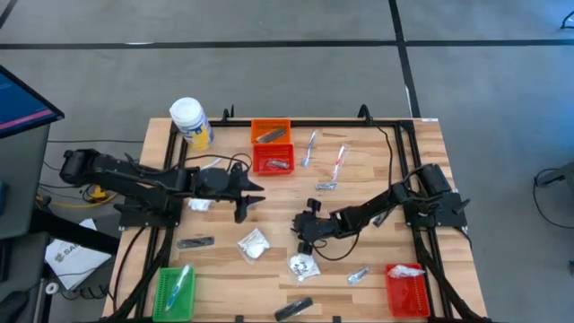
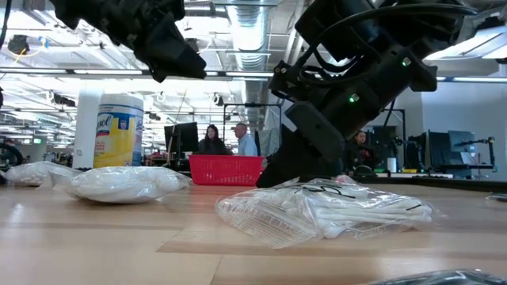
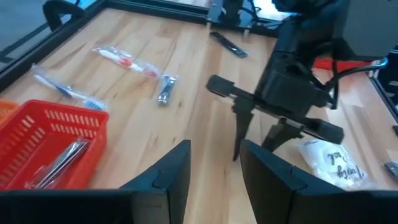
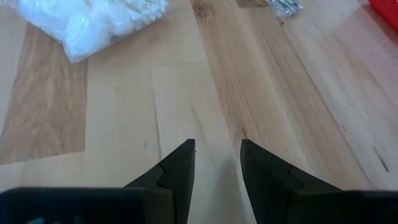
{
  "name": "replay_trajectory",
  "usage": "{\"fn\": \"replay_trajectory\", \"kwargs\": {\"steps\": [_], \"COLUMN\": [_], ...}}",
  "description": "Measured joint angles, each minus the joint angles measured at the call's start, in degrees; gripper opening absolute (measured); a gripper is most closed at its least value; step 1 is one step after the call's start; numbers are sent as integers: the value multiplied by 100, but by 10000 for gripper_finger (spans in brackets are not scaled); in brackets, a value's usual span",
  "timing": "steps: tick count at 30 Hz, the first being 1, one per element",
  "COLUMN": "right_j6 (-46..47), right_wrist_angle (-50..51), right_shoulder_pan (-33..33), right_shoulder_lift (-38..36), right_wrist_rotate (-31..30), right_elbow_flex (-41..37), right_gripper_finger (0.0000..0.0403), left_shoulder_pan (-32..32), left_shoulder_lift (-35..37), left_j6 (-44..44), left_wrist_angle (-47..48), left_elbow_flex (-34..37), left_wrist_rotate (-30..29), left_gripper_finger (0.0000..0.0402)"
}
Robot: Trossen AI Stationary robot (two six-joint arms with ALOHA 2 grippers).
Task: Pick & Place Travel size toiletries
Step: Put the comb into the orange basket
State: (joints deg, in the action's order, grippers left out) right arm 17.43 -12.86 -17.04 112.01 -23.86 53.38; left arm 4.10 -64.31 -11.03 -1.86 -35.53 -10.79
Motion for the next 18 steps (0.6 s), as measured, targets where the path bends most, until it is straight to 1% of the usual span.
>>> {"fn": "replay_trajectory", "kwargs": {"steps": [7,14,18], "right_j6": [-2,17,62], "right_wrist_angle": [-2,-32,-47], "right_shoulder_pan": [75,305,313], "right_shoulder_lift": [0,0,0], "right_wrist_rotate": [1,-22,3], "right_elbow_flex": [0,0,0], "right_gripper_finger": [121,121,121], "left_shoulder_pan": [277,314,314], "left_shoulder_lift": [0,-63,-157], "left_j6": [0,2,0], "left_wrist_angle": [-69,-177,-253], "left_elbow_flex": [0,0,2], "left_wrist_rotate": [-24,-33,-100], "left_gripper_finger": [131,131,131]}}
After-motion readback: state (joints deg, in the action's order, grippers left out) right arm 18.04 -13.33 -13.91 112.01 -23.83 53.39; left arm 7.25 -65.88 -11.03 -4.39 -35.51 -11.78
